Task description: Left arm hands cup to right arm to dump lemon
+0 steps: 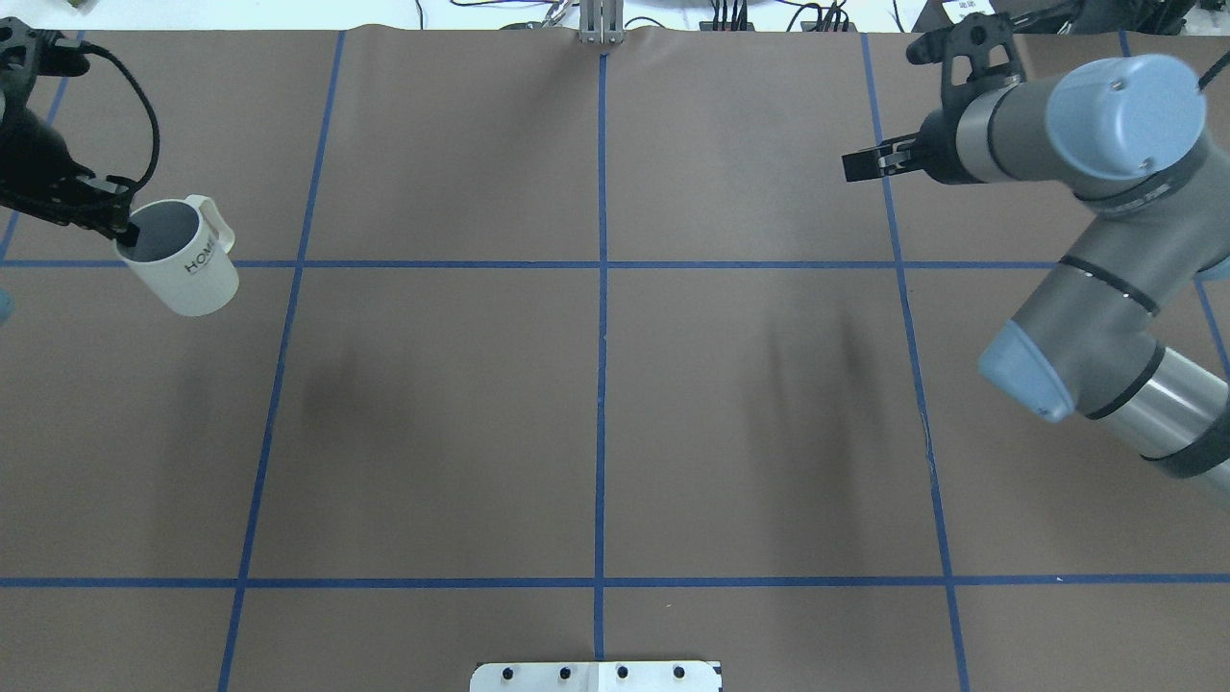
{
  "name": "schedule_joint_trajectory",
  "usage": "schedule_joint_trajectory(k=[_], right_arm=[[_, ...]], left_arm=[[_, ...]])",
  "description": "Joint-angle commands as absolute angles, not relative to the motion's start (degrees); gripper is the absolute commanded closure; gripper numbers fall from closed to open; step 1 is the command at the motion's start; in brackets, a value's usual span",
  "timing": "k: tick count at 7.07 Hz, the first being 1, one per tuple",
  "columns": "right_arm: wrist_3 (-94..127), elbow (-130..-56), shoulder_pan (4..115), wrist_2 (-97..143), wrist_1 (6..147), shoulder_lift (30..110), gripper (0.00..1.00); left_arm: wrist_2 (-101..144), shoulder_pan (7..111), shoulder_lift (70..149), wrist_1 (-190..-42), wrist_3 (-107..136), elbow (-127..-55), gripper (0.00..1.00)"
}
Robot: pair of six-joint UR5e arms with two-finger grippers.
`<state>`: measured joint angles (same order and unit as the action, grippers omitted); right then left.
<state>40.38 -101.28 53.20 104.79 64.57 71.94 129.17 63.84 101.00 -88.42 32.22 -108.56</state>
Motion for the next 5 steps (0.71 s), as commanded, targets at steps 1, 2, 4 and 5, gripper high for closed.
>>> schedule_joint_trajectory(k=[1,2,4,5], right_arm=[[33.52,-101.16,62.45,120.96,67.75,78.2,0.01],[31.31,-101.77,64.67,123.72,69.59,79.96,0.01],[28.32,-102.13,67.31,127.34,74.24,81.21,0.01],[26.39,-102.22,67.93,127.44,75.31,81.3,0.01]], left_arm=[[129.11,64.51,91.63,-101.94,29.01,-106.45,1.0],[129.11,64.42,90.36,-111.0,32.14,-102.35,1.0],[128.24,64.25,87.38,-123.16,35.32,-97.32,1.0],[127.62,64.25,87.1,-124.96,36.72,-96.86,1.0]])
